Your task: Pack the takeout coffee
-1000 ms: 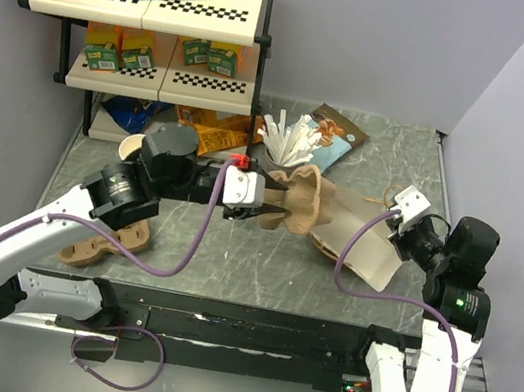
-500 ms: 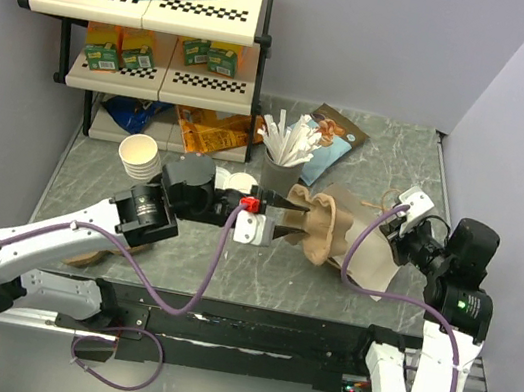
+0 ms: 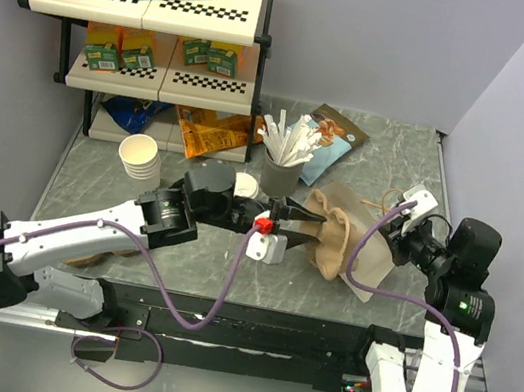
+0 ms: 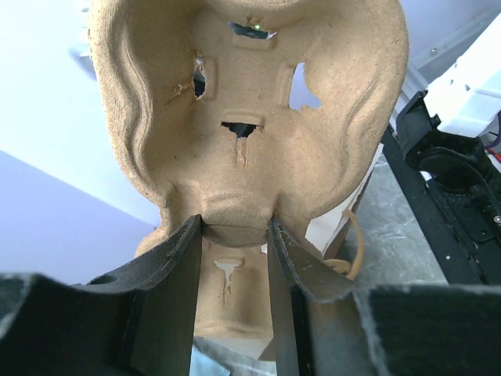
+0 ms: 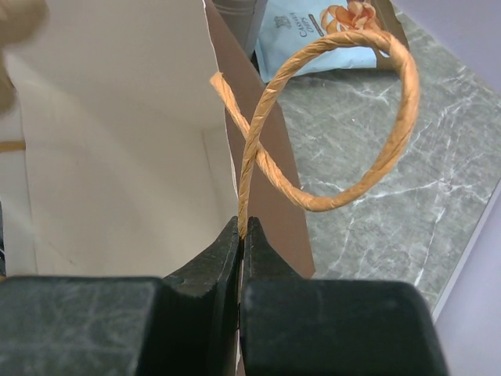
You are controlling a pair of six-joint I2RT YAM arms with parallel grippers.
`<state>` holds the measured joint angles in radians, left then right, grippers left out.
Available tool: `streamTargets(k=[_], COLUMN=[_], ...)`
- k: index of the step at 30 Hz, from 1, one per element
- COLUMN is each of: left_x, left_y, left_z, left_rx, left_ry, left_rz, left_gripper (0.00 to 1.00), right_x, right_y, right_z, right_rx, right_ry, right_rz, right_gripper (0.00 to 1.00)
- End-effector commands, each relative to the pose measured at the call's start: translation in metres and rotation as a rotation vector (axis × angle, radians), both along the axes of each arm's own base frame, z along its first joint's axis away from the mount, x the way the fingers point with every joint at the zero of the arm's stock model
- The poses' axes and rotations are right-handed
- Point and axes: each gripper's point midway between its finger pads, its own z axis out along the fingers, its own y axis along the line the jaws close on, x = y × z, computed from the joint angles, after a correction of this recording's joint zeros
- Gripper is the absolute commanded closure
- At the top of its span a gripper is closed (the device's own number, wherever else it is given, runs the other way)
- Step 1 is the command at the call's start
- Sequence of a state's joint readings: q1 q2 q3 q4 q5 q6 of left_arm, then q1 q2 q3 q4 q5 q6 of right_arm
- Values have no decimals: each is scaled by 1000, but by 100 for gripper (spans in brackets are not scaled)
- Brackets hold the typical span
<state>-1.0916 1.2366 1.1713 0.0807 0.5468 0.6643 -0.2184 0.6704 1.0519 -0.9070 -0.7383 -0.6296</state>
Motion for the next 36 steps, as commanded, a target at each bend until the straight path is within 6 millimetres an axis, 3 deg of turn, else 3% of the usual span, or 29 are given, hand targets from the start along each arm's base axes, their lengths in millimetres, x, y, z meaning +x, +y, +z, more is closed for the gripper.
streamTargets(k=[1,7,11,19,23,25,29,36], left_x=[-12,-13,-17,-5,1,7,12,13], left_y=[-15,-28,-36,-44,-42,-38,-32,-18], left_z=[16,20,7,22,31,19,26,42], left_rx=[-73,-79,-2,-9,-13,47,46,-35], left_ry=[-96,-135,-135,-228,-274,-282,-242,-366], left_rz=[-72,-87,-122,-89,-54,-27,37,160], left_gripper=[99,99,99,99,99,99,99,99], right_x=[2,2,4,5,8,9,13,22], right_y=[6,6,6,6,3,2,-1,-7], right_z=[20,22,28,27,27,28,26,22], right_rx=[19,-4,-13,-39,-44,-46,-32,-20], right_ry=[-35,-39,-60,-69,-65,-67,-73,-52], right_rz=[28,45,54,80,63,58,29,-19], right_gripper=[100,100,100,100,100,100,100,100])
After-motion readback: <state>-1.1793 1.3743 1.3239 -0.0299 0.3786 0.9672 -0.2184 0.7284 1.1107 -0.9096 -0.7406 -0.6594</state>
